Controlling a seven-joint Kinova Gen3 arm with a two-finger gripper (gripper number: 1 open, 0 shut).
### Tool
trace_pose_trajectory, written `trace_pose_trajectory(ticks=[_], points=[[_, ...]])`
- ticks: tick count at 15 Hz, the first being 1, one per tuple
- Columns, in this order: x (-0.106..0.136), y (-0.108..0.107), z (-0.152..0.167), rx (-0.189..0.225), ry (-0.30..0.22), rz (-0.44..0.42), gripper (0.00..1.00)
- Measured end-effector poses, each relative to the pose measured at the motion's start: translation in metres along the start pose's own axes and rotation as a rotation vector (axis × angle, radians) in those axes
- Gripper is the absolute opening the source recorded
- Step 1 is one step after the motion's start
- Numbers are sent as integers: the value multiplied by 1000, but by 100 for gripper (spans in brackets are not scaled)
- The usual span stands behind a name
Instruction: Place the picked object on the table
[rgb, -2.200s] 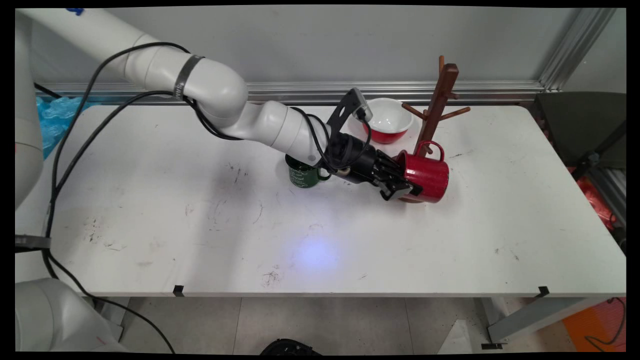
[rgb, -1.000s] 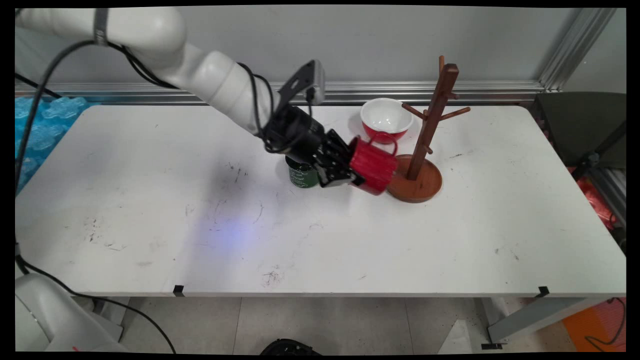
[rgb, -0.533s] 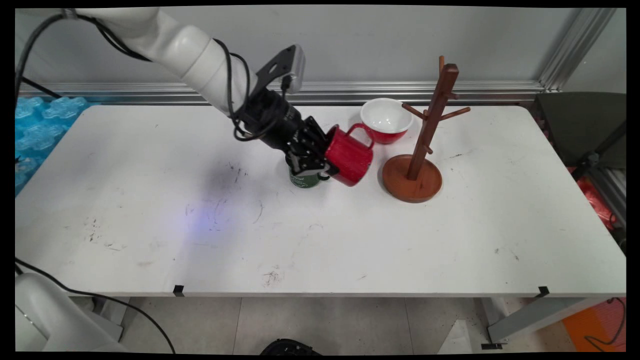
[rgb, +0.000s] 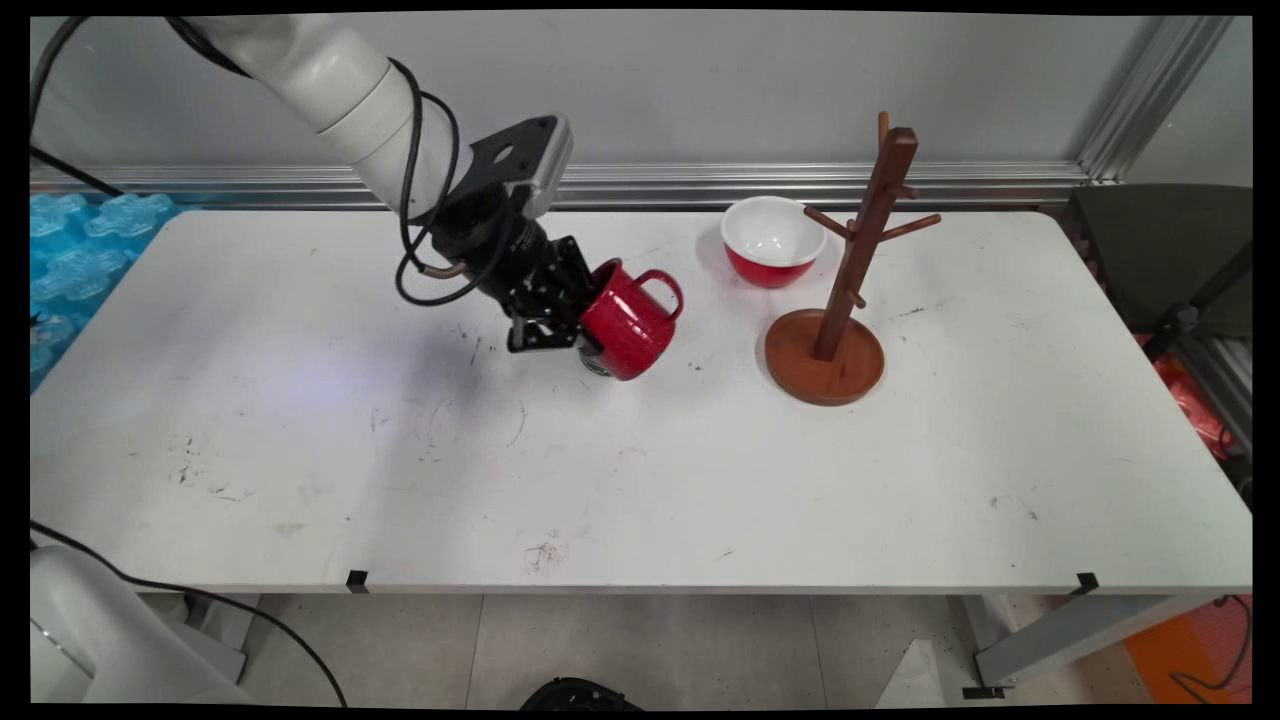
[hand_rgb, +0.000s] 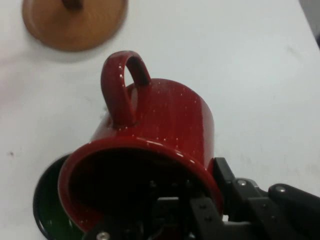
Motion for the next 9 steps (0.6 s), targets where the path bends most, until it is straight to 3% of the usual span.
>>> trace_pose_trajectory(ticks=[9], points=[[-5,12,17,-39,-149,136,0]])
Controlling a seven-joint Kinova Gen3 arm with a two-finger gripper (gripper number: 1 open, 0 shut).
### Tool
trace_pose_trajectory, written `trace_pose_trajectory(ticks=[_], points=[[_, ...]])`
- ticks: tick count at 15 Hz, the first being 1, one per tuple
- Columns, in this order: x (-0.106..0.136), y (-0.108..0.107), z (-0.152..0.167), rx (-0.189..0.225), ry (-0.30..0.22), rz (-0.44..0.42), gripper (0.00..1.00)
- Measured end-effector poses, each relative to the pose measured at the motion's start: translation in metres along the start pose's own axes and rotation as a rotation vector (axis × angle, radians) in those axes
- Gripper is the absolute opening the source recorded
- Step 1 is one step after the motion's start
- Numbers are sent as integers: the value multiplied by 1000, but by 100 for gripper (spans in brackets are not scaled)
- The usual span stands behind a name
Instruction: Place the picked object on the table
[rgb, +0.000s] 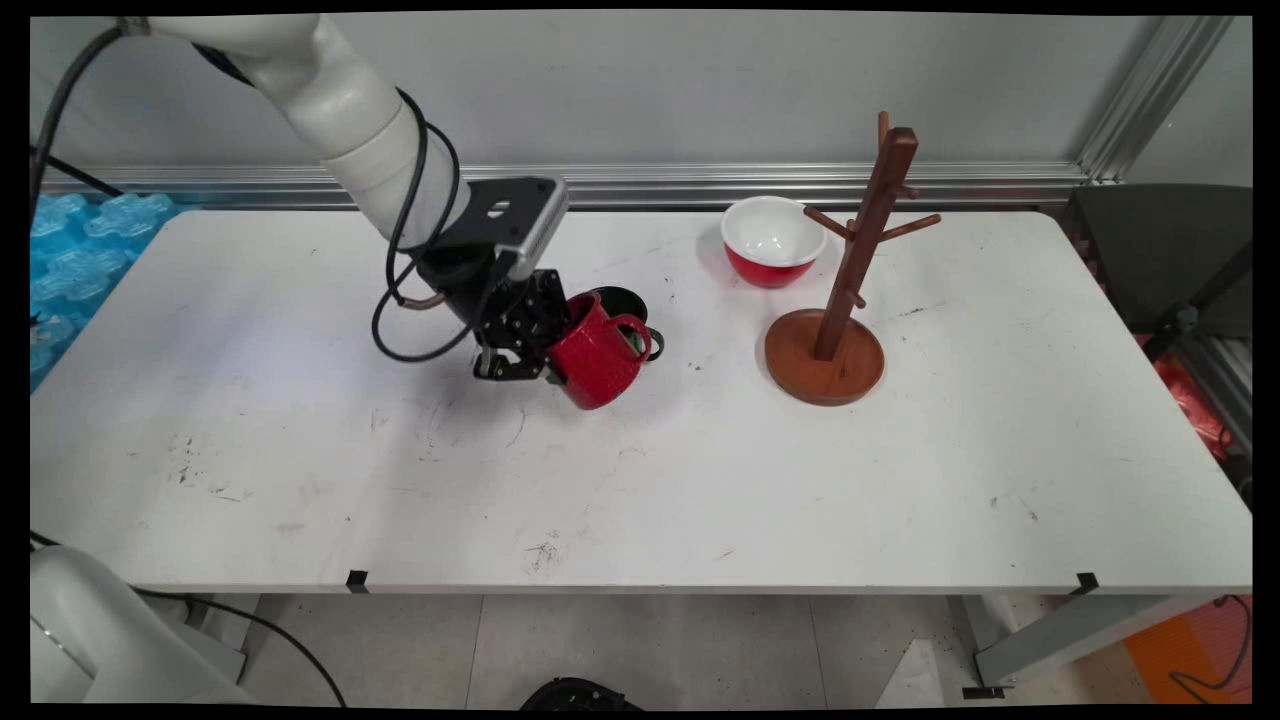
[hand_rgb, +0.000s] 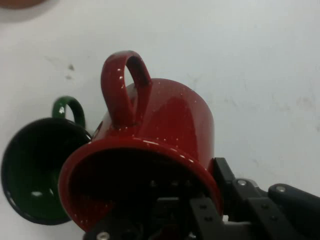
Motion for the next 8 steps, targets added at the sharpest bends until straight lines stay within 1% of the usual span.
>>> trace_pose_trajectory(ticks=[4,8], points=[[2,6,14,-5,-59,36,0],[6,10,26,1,-111,55,0]])
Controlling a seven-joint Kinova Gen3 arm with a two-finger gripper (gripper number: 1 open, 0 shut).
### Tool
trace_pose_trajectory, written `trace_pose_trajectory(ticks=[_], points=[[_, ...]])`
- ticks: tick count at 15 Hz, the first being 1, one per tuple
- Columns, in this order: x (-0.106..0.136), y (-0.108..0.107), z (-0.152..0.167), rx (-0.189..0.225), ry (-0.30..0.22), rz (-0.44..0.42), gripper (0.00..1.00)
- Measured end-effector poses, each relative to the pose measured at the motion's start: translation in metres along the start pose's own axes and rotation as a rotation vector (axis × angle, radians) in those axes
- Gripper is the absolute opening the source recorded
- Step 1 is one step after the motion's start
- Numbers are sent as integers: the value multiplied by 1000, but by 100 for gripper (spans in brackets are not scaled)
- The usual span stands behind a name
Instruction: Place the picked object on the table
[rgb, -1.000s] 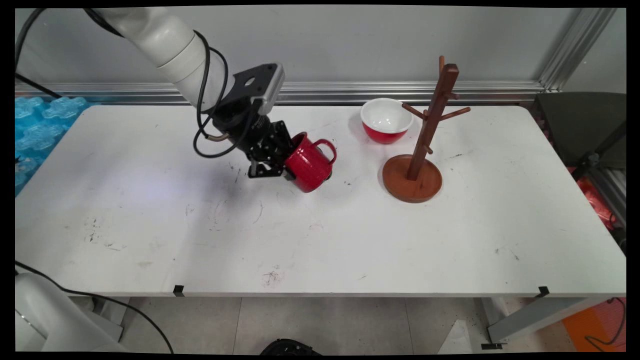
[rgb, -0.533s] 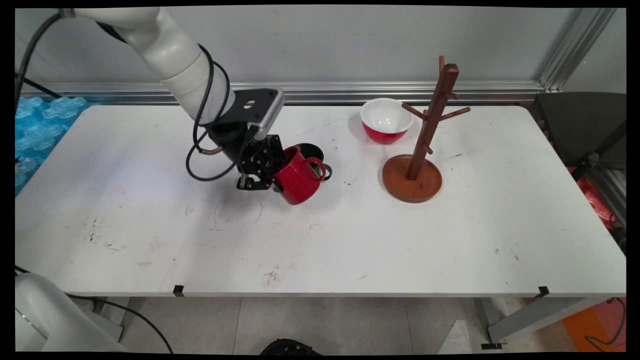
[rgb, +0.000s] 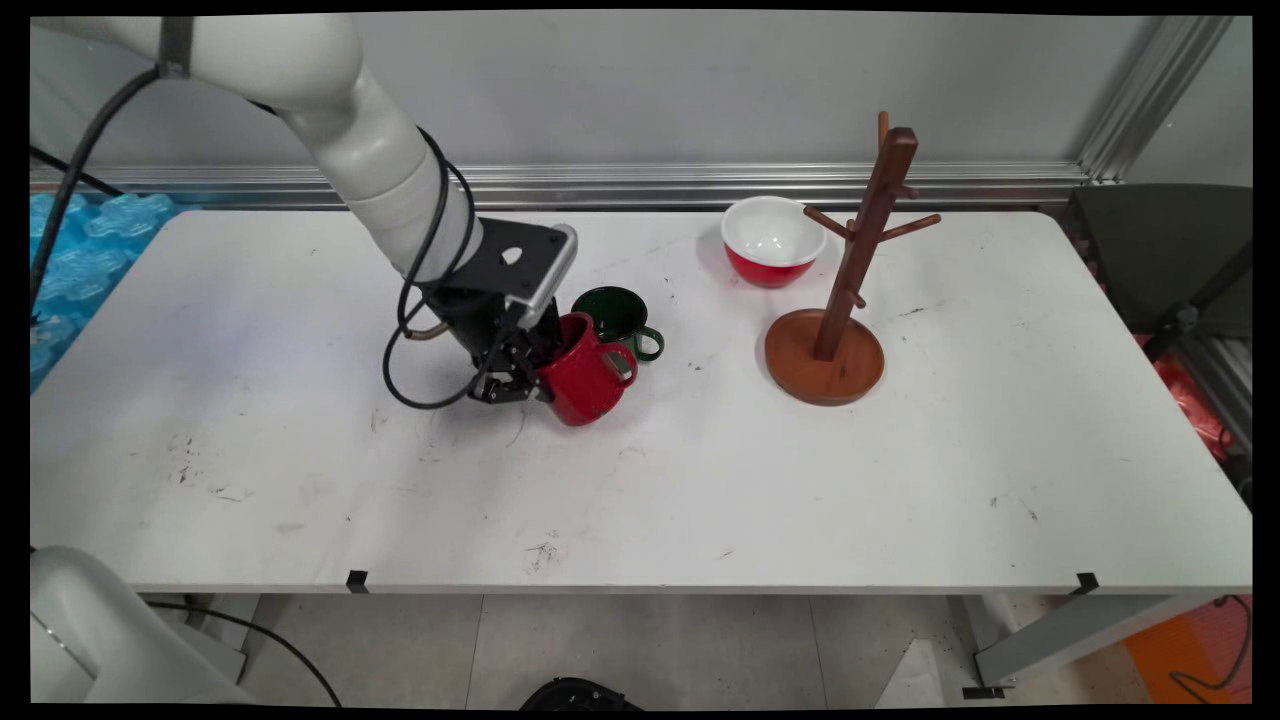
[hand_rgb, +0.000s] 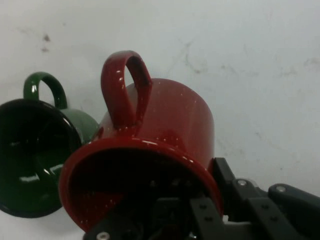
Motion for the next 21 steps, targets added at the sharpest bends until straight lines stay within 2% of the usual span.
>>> trace_pose_trajectory(ticks=[5,11,12,21], points=[[8,3,10,11,-44,9,0],[16,6,18,17,-68,12,0],[17,7,19,18,-70,12,100],[27,9,25,16,-73,21,100]])
